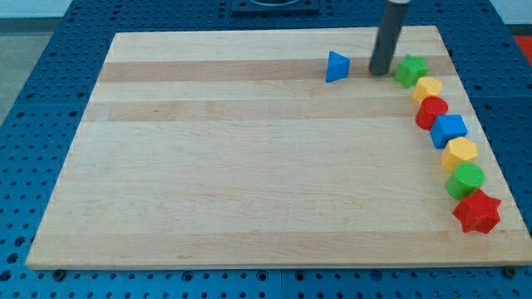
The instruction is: Push the blue triangle to the top center of the board
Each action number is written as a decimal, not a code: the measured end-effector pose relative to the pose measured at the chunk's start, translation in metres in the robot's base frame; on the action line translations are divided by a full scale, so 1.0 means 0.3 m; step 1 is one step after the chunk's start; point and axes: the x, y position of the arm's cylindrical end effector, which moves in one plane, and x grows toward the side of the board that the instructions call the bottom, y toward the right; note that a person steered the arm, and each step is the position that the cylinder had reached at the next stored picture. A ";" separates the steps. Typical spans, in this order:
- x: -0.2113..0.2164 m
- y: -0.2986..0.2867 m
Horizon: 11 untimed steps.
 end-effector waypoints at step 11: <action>-0.166 -0.532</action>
